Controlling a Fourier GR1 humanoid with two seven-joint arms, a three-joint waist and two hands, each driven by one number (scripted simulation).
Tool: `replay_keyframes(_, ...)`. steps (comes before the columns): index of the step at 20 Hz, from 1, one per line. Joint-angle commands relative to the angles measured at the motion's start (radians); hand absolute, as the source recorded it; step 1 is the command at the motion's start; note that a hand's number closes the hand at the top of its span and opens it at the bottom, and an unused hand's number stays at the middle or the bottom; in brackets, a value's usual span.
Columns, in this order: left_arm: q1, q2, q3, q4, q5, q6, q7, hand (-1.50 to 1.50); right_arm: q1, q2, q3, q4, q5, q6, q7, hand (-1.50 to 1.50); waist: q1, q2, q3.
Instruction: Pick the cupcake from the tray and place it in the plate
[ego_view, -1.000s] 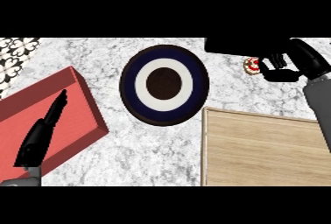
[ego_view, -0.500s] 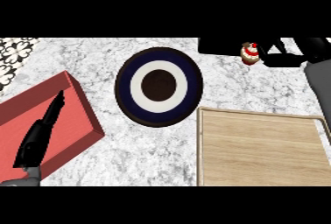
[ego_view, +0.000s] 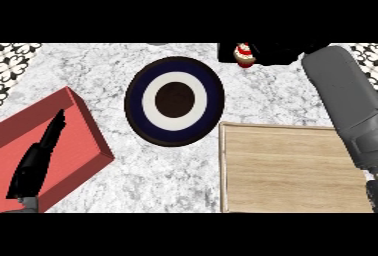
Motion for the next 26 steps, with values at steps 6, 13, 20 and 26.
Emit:
replay_keyframes(6, -0.017, 0.017, 0.039, 0.024, 0.009, -0.008, 0.004, 0.0, -0.109, 0.188, 0.049, 0.068, 0.042, -0.009, 0.133, 1.5, -0.024, -0.007, -0.001)
replay_keyframes(13, 0.018, -0.031, -0.013, -0.053, -0.021, 0.009, 0.036, 0.0, -0.137, 0.323, 0.104, 0.137, 0.112, -0.09, 0.194, 1.5, -0.012, -0.004, -0.001)
replay_keyframes(20, -0.019, -0.009, -0.007, 0.007, -0.021, -0.017, -0.007, 0.0, -0.129, 0.334, 0.104, 0.233, -0.022, -0.005, 0.276, 1.5, 0.022, 0.002, -0.001)
replay_keyframes(26, -0.06, -0.019, -0.009, 0.016, -0.023, -0.017, 0.024, 0.0, -0.136, 0.334, 0.169, 0.267, -0.074, -0.063, 0.355, -1.5, 0.041, 0.005, -0.001)
